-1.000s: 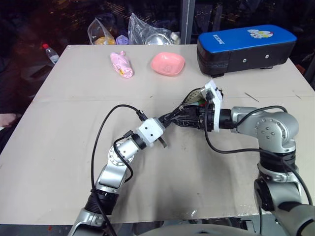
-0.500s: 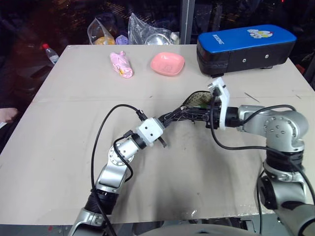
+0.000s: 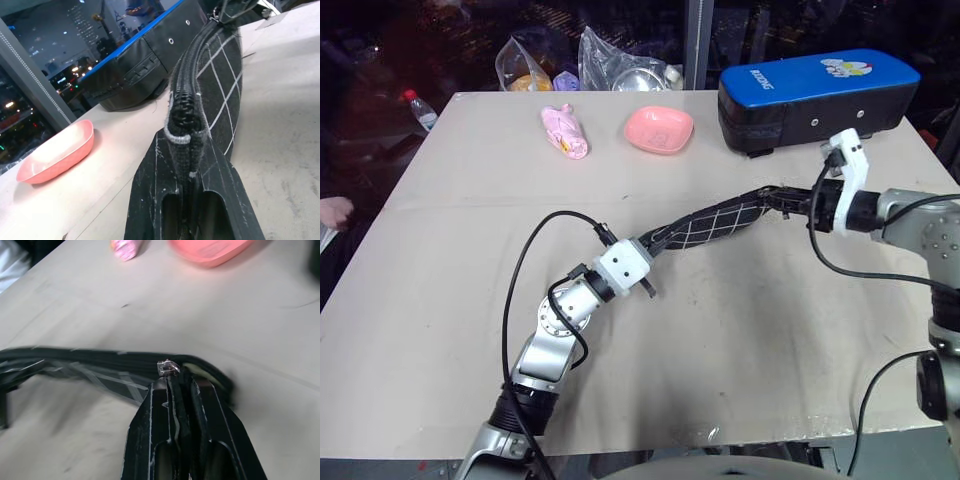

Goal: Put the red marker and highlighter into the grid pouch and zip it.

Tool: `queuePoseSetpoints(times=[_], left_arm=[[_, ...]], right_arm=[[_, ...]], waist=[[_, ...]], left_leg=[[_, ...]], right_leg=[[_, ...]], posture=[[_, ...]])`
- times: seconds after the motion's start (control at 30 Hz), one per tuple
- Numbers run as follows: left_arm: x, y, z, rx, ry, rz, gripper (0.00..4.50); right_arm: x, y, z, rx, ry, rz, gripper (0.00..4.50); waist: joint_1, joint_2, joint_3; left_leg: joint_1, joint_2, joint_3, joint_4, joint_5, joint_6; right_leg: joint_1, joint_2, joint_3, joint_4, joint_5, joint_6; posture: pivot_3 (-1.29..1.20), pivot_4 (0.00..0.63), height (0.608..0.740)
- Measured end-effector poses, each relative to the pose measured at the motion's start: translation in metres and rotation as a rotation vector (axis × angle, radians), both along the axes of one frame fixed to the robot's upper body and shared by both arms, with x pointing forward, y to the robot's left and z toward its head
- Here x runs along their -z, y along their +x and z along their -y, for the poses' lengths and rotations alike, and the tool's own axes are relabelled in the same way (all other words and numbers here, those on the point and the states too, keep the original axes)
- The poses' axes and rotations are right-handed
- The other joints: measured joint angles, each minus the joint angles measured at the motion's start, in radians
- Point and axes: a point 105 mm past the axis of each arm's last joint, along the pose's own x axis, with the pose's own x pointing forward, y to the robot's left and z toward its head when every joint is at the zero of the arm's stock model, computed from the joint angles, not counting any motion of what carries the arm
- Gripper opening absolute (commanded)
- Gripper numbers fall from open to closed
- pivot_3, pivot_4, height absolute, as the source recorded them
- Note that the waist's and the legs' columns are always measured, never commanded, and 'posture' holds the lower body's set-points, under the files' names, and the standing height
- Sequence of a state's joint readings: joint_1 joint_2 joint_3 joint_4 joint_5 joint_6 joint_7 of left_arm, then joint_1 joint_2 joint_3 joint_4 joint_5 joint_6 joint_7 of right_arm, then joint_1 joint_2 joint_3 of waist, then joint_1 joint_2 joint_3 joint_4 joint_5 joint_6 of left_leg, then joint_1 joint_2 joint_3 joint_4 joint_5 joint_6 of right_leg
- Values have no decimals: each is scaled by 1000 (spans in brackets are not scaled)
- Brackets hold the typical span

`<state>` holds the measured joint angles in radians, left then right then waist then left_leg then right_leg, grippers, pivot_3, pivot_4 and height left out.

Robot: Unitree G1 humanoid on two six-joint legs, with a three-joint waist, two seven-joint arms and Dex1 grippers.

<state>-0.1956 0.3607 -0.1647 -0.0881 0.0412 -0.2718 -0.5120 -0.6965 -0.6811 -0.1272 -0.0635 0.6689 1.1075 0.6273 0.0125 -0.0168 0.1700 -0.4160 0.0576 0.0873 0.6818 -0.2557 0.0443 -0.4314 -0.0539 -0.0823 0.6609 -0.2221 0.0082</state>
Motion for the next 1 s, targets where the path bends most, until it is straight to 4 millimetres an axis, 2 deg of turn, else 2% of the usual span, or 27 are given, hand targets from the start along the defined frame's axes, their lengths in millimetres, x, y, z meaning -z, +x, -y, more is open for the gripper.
queuePoseSetpoints(times=[0.13,0.23,0.27,0.33,0.4,0.47,0.5,0.53,0.57,0.6,0.67,0.7,0.77,0.8,0.87,0.93,0.97,1.0], left_arm=[[0,0,0,-4,4,6,0],[-5,5,-3,-35,22,50,0],[-8,8,-6,-58,32,81,0],[-19,15,-15,-116,42,148,0],[-29,23,-32,-197,58,210,0],[-35,25,-43,-237,82,251,0],[-33,26,-45,-235,104,258,0],[-30,25,-46,-230,124,258,0],[-21,23,-45,-210,162,246,0],[-11,21,-44,-190,194,222,0],[7,15,-42,-146,229,164,645],[23,6,-44,-105,244,91,972],[46,-10,-48,-50,223,-43,1873],[50,-13,-48,-36,210,-74,2022],[59,-28,-49,-1,105,-218,2856],[58,-34,-54,-3,19,-300,3847],[56,-35,-58,-12,-7,-330,4132],[55,-38,-65,-26,-39,-376,4132]], right_arm=[[4,5,9,39,-8,-2,114],[1,5,7,23,-2,39,114],[-3,4,5,8,-2,69,513],[-10,4,3,-5,-4,132,895],[-15,3,7,-4,-7,175,1756],[-10,-1,11,-19,-18,165,2751],[-3,-5,13,-32,-24,147,3356],[2,-8,15,-43,-34,133,3721],[13,-14,19,-59,-61,107,4327],[20,-17,23,-60,-86,92,4422],[36,-24,32,-67,-165,65,4500],[51,-30,40,-70,-225,42,4500],[66,-36,45,-80,-244,27,4500],[68,-37,45,-86,-242,28,4500],[73,-39,40,-131,-212,129,4500],[83,-39,44,-137,-227,191,4500],[85,-38,45,-138,-231,207,4500],[86,-38,45,-142,-222,229,4500]], waist=[[0,0,0],[1,0,0],[1,0,0],[1,0,0],[1,0,0],[2,0,0],[4,0,0],[5,0,0],[5,0,0],[4,0,0],[2,0,0],[1,0,0],[-5,0,0],[-6,0,0],[-6,0,0],[-1,2,1],[0,2,1],[0,1,1]], left_leg=[[0,0,0,0,0,0],[0,0,0,-1,0,0],[0,0,0,-1,0,0],[0,0,0,-1,0,0],[0,0,0,-1,0,0],[-1,0,0,-1,0,0],[-1,0,0,-1,0,0],[-1,0,0,-1,0,0],[-1,0,1,-2,-1,1],[-1,0,2,-2,-1,2],[-1,0,2,-2,-1,2],[-1,0,2,-2,-1,2],[1,1,4,-3,-1,2],[0,1,4,-3,-1,2],[1,3,4,-3,-1,2],[1,3,4,-3,-1,1],[1,2,4,-3,0,0],[2,2,4,-3,0,0]], right_leg=[[0,0,0,0,0,0],[-1,0,0,0,0,0],[-1,0,0,0,0,0],[-1,0,0,0,0,0],[-1,0,0,0,0,0],[-1,0,0,-1,0,0],[0,-1,0,-1,0,0],[0,-1,-1,-2,0,0],[0,-1,0,-2,0,1],[0,-2,0,-2,0,1],[0,-2,0,-3,0,1],[0,-2,0,-3,-1,1],[-1,-2,2,-2,-1,1],[-2,-2,2,-2,-1,1],[-2,-1,3,-2,-3,5],[-2,0,2,-2,-3,5],[-2,0,2,-1,-3,5],[-2,0,2,-1,-3,5]], posture=[[0,150,740],[0,150,740],[0,150,740],[0,150,740],[0,150,740],[0,150,740],[0,150,740],[0,150,740],[0,150,740],[0,150,740],[0,150,740],[0,150,740],[0,150,740],[0,150,740],[0,150,740],[0,150,740],[0,150,740],[0,150,740]])
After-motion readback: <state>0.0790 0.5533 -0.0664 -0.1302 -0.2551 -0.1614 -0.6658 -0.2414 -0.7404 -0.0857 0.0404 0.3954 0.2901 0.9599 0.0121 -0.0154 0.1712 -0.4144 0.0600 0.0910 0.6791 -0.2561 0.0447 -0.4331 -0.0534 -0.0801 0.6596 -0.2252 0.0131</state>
